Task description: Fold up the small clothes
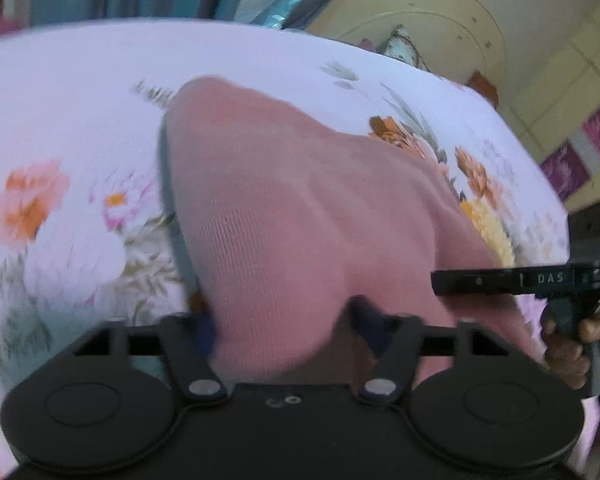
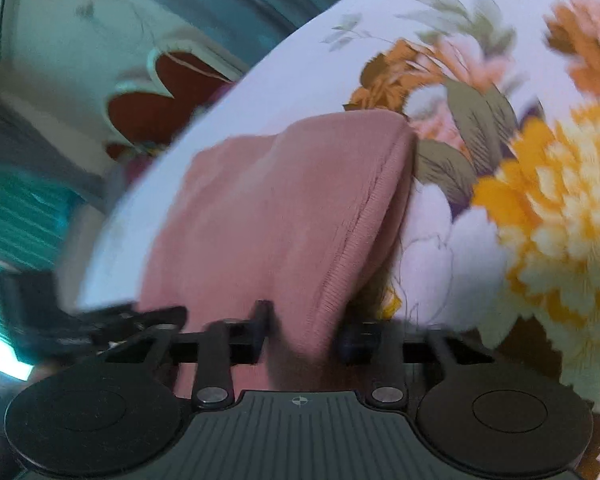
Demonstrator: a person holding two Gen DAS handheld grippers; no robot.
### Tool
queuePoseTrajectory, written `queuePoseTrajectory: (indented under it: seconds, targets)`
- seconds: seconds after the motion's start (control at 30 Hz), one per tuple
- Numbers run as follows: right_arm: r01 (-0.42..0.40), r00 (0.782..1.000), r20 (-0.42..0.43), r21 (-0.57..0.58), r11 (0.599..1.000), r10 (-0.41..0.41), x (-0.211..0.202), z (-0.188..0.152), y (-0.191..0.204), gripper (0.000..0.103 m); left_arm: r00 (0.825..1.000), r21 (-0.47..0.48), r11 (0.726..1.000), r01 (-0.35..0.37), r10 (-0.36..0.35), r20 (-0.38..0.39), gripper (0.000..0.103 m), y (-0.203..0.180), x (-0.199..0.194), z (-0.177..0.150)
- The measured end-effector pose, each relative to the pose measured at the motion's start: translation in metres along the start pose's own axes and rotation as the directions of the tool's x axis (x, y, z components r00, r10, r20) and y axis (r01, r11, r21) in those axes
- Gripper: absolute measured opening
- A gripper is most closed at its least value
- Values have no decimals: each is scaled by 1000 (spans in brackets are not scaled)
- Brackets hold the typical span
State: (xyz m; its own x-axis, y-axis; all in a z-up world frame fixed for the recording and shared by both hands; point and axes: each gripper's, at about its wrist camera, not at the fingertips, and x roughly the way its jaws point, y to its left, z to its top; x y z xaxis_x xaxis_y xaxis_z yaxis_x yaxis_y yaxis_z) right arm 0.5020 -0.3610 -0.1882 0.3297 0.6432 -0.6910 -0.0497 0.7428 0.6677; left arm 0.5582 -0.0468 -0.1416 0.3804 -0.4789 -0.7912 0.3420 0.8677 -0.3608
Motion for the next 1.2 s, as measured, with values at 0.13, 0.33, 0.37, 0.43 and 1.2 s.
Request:
queuePoseTrajectory:
  seconds: [0.13,0.33,0.37,0.43,1.2]
  targets:
    - [96,995,22,-109,989,-94,0,-6,24,22,997,115,990,-81,79,18,36,-27,-10,3]
    - [129,991,63,-172,977,-120,-10,-12,49,21,992,221,967,-124,117,46,33,-51,-27,4]
    - [135,990,74,-185,973,-123,-15,-13,54,21,992,237,964,-123,115,49,33,-54,-31,4]
    - [140,988,91,-203,969,-123,-21,-17,67,21,991,269,955,-128,116,59,33,-61,-39,3]
    - [147,988,93,-355,923,-122,66,-82,282,21,985,203,969,-137,112,129,33,92,-194,-74]
